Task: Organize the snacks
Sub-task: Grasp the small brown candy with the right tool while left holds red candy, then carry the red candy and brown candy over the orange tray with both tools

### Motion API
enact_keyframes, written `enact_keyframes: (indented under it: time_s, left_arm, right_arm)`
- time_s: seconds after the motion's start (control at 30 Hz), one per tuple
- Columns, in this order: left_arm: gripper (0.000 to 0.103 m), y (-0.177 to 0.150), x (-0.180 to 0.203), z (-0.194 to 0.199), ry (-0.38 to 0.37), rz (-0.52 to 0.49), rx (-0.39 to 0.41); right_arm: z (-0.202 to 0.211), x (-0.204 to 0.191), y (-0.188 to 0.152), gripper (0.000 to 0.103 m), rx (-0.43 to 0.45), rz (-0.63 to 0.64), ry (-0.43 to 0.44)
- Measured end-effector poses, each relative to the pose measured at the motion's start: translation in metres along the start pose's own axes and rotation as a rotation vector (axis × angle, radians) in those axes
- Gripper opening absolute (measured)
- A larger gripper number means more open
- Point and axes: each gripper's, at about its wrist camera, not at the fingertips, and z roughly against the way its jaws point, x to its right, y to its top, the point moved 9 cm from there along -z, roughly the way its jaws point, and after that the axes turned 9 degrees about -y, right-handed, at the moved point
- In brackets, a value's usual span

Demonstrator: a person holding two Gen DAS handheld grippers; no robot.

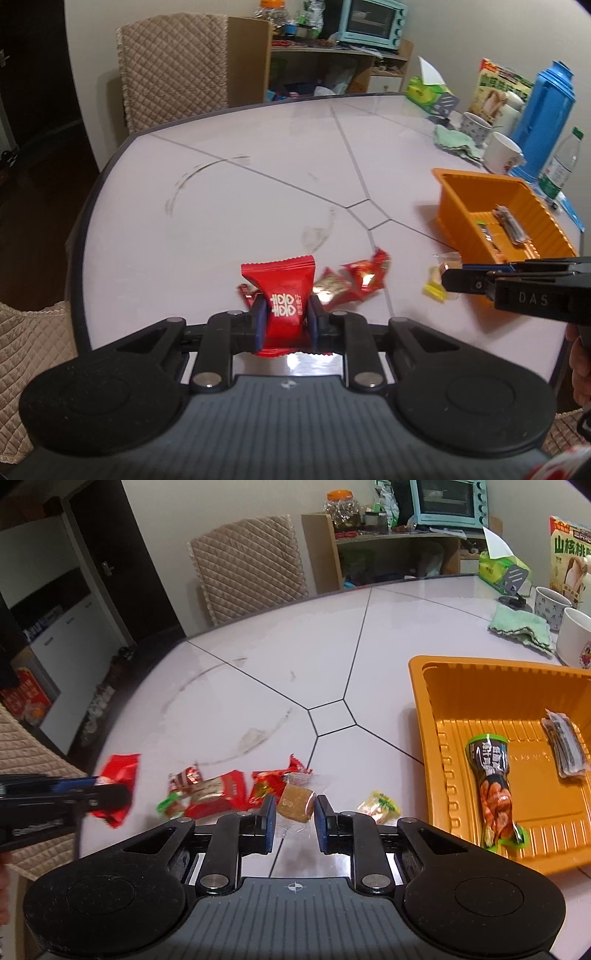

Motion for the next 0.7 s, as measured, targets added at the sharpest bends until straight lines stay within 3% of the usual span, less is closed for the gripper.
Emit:
enact_keyframes:
  time_s: [0.33,0.7]
  left_arm:
    - [0.02,0.002,0.064,0.006,-0.066,-0.057,0.003]
    - [0.02,0.006,0.158,-0.003,-0.167,-0.14,0.005]
  right_arm:
    - [0.049,0.022,-0.015,0.022,0.019,-0.034,0.043]
    - [0.095,0.095,-0.033,0.022,0.036,-0.095,-0.002]
